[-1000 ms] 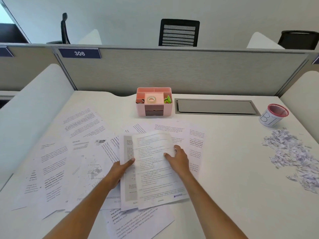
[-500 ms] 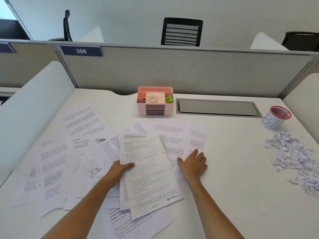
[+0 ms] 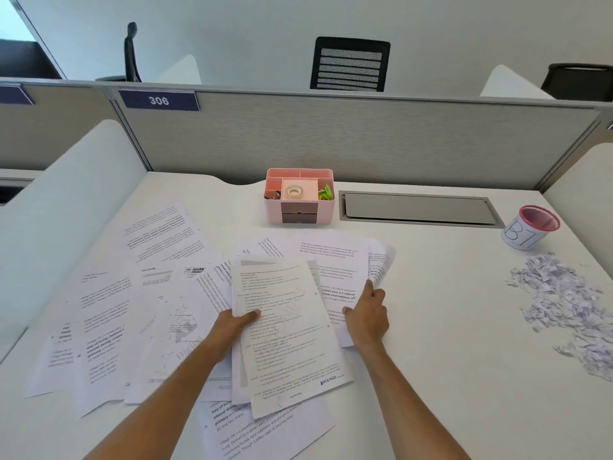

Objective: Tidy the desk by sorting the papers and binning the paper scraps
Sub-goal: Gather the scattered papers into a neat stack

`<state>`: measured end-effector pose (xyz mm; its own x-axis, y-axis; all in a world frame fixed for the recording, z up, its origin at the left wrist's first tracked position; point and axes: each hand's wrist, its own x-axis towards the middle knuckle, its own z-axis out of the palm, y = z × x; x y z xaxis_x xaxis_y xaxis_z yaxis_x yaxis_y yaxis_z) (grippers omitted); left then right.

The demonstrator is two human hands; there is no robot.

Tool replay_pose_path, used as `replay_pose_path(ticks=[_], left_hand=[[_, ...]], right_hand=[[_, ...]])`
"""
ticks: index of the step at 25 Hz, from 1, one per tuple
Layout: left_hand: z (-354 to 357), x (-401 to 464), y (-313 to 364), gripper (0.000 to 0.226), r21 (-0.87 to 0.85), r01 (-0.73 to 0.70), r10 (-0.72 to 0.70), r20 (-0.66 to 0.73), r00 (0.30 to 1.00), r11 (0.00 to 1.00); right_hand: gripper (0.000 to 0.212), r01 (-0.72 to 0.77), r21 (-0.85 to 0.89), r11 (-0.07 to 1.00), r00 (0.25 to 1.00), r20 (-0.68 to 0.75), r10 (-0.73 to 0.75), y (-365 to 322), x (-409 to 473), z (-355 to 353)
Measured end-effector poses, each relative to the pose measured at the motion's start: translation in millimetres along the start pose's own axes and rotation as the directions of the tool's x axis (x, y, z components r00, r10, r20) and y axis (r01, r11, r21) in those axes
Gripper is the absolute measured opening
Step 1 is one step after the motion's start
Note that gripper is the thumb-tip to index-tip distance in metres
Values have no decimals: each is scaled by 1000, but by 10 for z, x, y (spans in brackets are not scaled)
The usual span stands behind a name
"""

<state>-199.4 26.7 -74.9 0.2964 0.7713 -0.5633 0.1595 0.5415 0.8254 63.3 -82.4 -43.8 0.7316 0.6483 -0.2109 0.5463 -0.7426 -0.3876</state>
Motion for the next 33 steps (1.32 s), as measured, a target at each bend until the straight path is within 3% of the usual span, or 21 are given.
replay_pose_path(ticks=[6,10,16,19,22,28,33], left_hand=[[-17,6,-18,40,10,9,-9,14,1000,1000],[-8,13,-4,37,-3,17,-17,5,1000,1000],[2,24,5,35,-12,20,-20,-3,1000,1000],[5,22,16,36,-16,13,-13,-1,1000,1000],[6,15,18,37,-25,12,-11,7,1000,1000],[12,26,27,34,-40,7,-7,-2,1000,999],[10,5,43,49,-30,-6,7,23,1000,1000]], right_hand=[[69,-106,254,961,994,-1,110,108,196,-208],[56,-201,565,800,970,0,244,268,363,-454],[29,-220,825,521,918,-5,396,429,493,-676],[23,-194,925,326,942,83,325,378,411,-606],[23,-162,964,209,965,110,239,305,316,-587],[31,-148,982,115,984,158,-84,64,83,-686],[30,-169,965,203,897,235,-374,-199,-138,-715]])
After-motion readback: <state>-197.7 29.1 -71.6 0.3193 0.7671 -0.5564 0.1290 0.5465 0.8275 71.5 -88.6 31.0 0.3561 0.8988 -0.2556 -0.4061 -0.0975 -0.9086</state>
